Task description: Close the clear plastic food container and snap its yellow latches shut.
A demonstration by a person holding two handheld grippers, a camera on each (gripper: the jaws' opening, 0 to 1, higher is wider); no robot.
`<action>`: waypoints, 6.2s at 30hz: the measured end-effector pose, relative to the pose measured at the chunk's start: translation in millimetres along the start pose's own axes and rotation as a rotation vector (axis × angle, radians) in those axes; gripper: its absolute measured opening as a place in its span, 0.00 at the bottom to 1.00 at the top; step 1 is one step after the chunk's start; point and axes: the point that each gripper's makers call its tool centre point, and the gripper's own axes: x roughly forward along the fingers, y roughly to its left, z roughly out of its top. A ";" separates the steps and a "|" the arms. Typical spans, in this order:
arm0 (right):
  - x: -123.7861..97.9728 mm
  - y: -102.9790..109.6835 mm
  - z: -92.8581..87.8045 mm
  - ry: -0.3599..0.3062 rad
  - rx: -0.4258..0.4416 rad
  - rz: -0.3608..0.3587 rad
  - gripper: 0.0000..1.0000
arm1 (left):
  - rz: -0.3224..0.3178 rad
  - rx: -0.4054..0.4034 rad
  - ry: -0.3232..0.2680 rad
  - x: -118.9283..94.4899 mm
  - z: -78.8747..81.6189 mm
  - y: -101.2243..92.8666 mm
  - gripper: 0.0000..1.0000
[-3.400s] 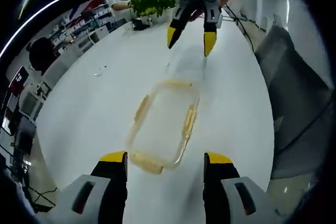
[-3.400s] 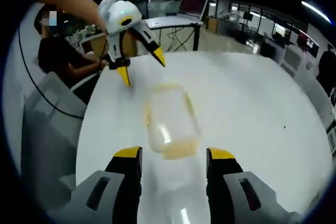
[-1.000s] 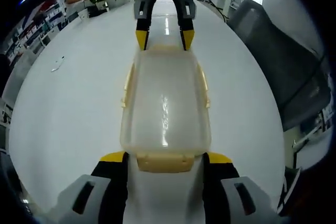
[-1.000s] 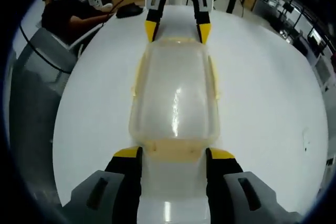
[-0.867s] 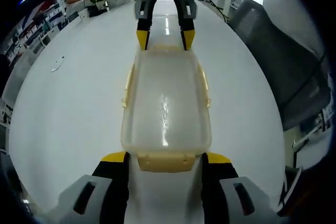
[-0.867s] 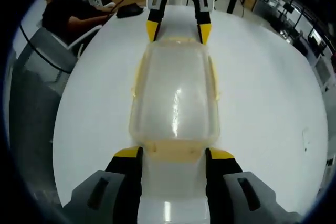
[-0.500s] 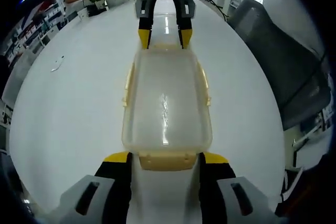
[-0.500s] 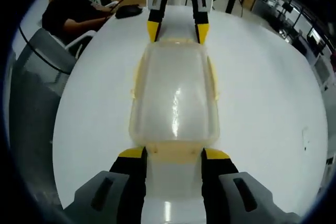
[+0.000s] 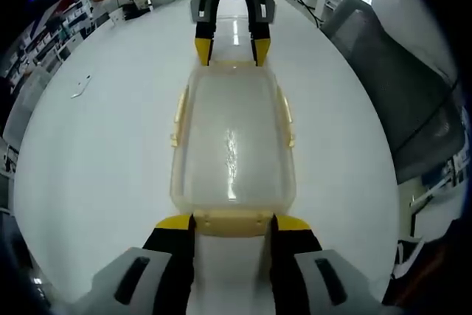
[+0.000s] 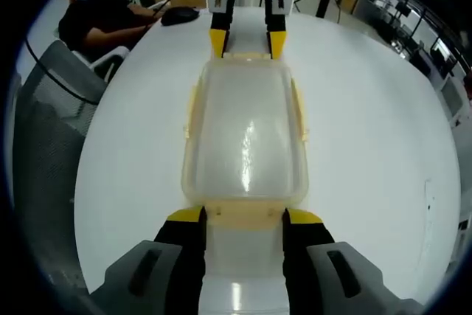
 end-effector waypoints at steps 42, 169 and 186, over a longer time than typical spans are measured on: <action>-80.4 3.4 -1.4 -0.011 -0.050 -0.014 0.36 | 0.037 0.007 0.068 -64.0 66.7 -6.4 0.32; -165.0 4.8 -190.6 0.104 0.069 -0.028 0.38 | 0.040 0.048 -0.010 33.5 230.8 11.7 0.37; -171.7 -0.2 -184.1 0.021 0.279 -0.117 0.33 | 0.099 -0.181 0.017 21.8 229.8 9.4 0.31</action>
